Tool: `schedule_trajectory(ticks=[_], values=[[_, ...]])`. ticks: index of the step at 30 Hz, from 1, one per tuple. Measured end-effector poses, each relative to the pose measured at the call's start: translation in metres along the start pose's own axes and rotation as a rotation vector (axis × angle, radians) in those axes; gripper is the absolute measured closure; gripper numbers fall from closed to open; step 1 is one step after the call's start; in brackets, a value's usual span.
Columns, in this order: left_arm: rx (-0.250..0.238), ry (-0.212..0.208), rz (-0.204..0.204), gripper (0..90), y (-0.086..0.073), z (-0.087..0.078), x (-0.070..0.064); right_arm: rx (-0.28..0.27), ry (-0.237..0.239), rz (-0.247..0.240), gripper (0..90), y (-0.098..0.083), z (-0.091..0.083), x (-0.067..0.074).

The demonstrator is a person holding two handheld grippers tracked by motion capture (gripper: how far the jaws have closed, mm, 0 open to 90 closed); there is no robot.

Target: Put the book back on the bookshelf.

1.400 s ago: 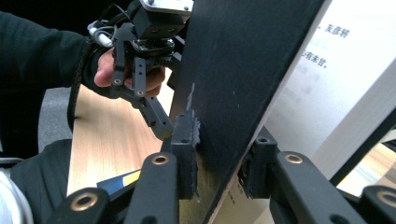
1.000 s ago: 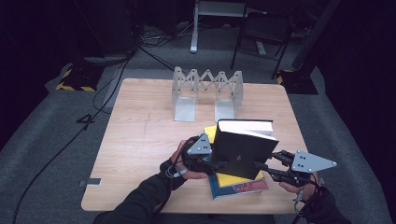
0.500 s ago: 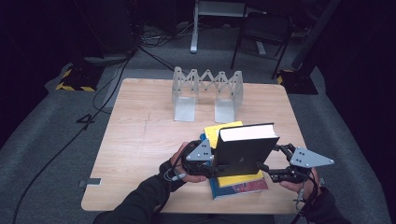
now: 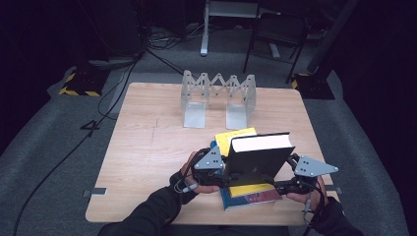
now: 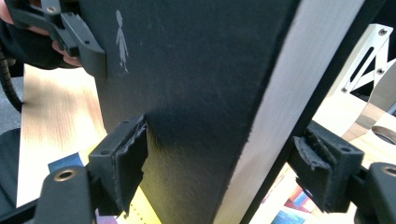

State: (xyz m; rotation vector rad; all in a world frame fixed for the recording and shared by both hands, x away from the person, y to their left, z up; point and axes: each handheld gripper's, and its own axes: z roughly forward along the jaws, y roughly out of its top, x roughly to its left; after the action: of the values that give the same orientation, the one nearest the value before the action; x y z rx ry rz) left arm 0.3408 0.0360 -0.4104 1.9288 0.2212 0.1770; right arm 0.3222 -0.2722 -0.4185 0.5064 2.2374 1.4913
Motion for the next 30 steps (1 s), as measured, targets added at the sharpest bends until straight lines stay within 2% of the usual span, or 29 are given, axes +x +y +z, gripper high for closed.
schedule_trajectory(ticks=[4,6,8,9,11,12,16,20,21,22,26,30], values=[[-0.050,-0.001,-0.006,44.9,0.009,0.001,-0.001,0.001,-0.002,-0.009,23.5,0.001,0.000,0.002],[-0.059,0.003,0.002,44.4,0.012,0.002,-0.001,0.004,-0.004,-0.013,23.5,0.001,0.000,0.002],[-0.096,0.015,-0.010,43.0,0.022,0.001,-0.001,0.006,-0.006,-0.018,24.0,0.003,0.000,0.003],[-0.096,0.015,-0.010,42.5,0.022,0.001,-0.001,0.006,-0.006,-0.018,24.0,0.003,0.000,0.003],[-0.125,0.008,-0.017,42.5,0.029,-0.001,-0.001,0.007,-0.006,-0.017,24.0,0.002,0.000,0.003],[-0.146,0.009,-0.007,42.5,0.037,-0.002,-0.001,0.006,-0.006,-0.016,23.5,0.003,0.000,0.003],[-0.147,0.016,0.011,40.1,0.049,0.002,-0.001,0.008,-0.008,-0.026,22.8,0.004,0.001,0.003],[-0.132,0.015,0.016,37.7,0.054,0.004,0.000,0.009,-0.008,-0.025,22.9,0.005,0.001,0.003],[-0.124,0.008,0.014,37.8,0.054,0.004,0.001,0.009,-0.008,-0.024,22.9,0.005,0.001,0.003],[-0.117,-0.021,0.009,39.1,0.055,0.004,0.003,0.009,-0.009,-0.022,22.7,0.005,0.001,0.003],[-0.101,-0.059,0.007,46.6,0.058,0.004,0.003,0.021,-0.010,-0.028,20.7,0.006,0.002,0.004],[-0.108,-0.064,0.022,48.9,0.057,0.003,0.002,0.024,-0.005,-0.028,20.1,0.006,0.002,0.004]])
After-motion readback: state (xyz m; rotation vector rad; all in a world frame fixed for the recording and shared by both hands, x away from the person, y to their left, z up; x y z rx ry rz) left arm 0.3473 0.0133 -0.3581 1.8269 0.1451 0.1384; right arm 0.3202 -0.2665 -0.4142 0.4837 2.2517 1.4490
